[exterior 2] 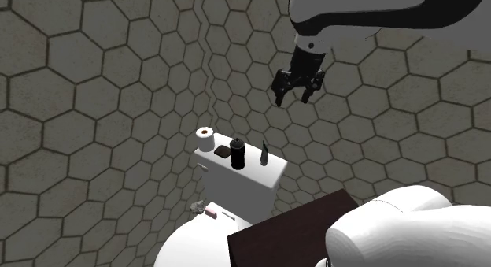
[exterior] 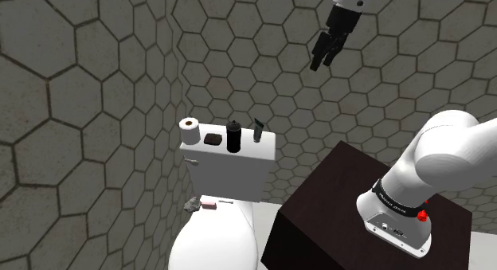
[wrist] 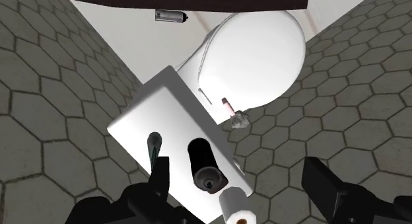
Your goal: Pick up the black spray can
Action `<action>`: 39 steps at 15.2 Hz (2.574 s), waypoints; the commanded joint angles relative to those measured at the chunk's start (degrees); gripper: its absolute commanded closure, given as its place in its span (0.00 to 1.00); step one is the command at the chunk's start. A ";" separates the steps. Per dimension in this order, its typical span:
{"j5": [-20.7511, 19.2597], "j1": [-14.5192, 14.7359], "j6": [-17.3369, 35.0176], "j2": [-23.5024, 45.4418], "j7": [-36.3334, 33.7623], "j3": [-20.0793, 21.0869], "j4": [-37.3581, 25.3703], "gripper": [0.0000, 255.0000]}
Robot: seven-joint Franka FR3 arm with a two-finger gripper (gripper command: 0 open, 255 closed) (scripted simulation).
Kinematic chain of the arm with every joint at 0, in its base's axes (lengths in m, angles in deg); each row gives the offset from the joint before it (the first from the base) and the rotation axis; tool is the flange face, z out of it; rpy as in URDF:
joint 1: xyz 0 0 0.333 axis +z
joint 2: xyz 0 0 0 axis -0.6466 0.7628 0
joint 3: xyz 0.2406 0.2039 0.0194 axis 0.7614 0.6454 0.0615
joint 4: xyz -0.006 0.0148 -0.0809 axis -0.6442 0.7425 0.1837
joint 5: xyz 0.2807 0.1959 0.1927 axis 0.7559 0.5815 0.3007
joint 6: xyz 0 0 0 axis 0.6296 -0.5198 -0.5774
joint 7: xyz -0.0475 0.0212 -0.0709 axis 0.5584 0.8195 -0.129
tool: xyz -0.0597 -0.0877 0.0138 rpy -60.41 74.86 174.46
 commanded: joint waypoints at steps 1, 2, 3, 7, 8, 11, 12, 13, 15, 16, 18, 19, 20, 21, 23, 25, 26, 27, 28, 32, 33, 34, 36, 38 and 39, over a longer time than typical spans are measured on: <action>-0.03 0.63 4.35 2.73 2.74 -1.03 1.27 0.00; 0.03 0.97 6.48 4.09 4.05 -1.50 1.95 0.00; 0.14 1.33 8.60 5.54 5.38 -1.97 2.53 0.00; 1.08 3.00 16.95 12.24 10.93 -3.93 3.90 0.00; 1.49 3.46 18.98 14.11 12.41 -4.41 4.01 0.00; 3.24 5.01 24.82 20.14 17.12 -5.86 3.73 0.00; 4.02 5.57 26.67 22.27 18.80 -6.33 3.44 0.00; 4.92 6.14 28.44 24.46 20.55 -6.78 3.05 0.00; 7.11 7.22 31.76 28.96 24.28 -7.54 1.98 0.00; 8.40 7.73 33.29 31.27 26.26 -7.84 1.30 0.00; 11.33 8.57 36.05 35.97 30.42 -8.19 -0.35 0.00; 12.94 8.87 37.28 38.35 32.57 -8.21 -1.32 0.00; 14.61 9.08 38.41 40.73 34.75 -8.12 -2.38 0.00; 16.30 9.16 39.44 43.12 36.93 -7.89 -3.53 0.00; 19.61 9.00 41.23 47.87 41.19 -7.08 -6.09 0.00; 22.55 8.36 42.72 52.54 45.13 -5.78 -8.95 0.00; 23.84 7.98 43.38 54.84 46.95 -5.07 -10.48 0.00; 24.98 7.51 43.98 57.12 48.64 -4.28 -12.08 0.00; 25.97 7.03 44.53 59.38 50.23 -3.48 -13.73 0.00; 28.54 5.19 46.30 68.27 55.43 -0.41 -20.95 0.00; 28.86 4.80 46.62 70.47 56.47 0.28 -22.91 0.00; 29.09 4.45 46.90 72.67 57.42 0.91 -24.92 0.00; 29.22 3.86 47.29 77.08 59.06 2.07 -29.15 0.00; 29.13 3.61 47.41 79.32 59.76 2.62 -31.41 0.00; 29.35 3.45 47.82 79.99 60.03 2.84 -31.67 0.00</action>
